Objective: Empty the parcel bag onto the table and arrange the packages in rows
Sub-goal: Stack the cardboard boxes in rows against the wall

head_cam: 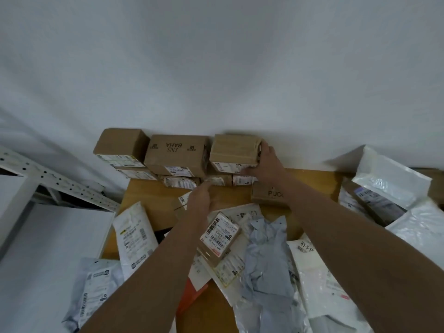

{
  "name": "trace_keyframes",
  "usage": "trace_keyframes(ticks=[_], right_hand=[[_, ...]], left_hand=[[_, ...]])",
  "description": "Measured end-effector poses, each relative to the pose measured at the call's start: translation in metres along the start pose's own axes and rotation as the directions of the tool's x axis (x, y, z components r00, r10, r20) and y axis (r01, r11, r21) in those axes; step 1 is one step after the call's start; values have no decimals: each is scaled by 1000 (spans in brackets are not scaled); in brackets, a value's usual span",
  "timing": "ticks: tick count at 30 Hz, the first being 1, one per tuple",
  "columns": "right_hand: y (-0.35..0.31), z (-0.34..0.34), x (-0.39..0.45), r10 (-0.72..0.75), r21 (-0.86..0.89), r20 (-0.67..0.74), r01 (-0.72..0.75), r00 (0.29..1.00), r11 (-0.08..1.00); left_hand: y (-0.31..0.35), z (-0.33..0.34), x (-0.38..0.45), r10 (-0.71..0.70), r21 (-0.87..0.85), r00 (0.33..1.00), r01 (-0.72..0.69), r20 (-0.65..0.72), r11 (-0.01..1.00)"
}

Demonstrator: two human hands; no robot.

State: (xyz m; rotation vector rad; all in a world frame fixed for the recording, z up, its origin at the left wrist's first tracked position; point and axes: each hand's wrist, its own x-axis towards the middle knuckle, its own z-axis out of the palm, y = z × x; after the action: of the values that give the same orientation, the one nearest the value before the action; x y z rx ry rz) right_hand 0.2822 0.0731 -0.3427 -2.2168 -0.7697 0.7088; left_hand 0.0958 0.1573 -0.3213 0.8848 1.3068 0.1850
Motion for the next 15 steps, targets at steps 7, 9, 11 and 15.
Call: trace_keyframes(ticks=[7,9,11,15], right_hand=[[0,18,17,43,-44,8,-42,999,998],[0,20,17,43,-45,-15,-44,999,998],[2,24,13,35,-70,-42,-38,999,997],[4,36,5,27,-109,-62,-34,998,993]], left_hand=[[14,11,9,15,-75,985,-2,174,997],[17,14,11,29,-92,982,-12,188,996],[17,15,13,50,-97,977,-31,206,995],[17,20,13,94,-99,973,-74,212,992]])
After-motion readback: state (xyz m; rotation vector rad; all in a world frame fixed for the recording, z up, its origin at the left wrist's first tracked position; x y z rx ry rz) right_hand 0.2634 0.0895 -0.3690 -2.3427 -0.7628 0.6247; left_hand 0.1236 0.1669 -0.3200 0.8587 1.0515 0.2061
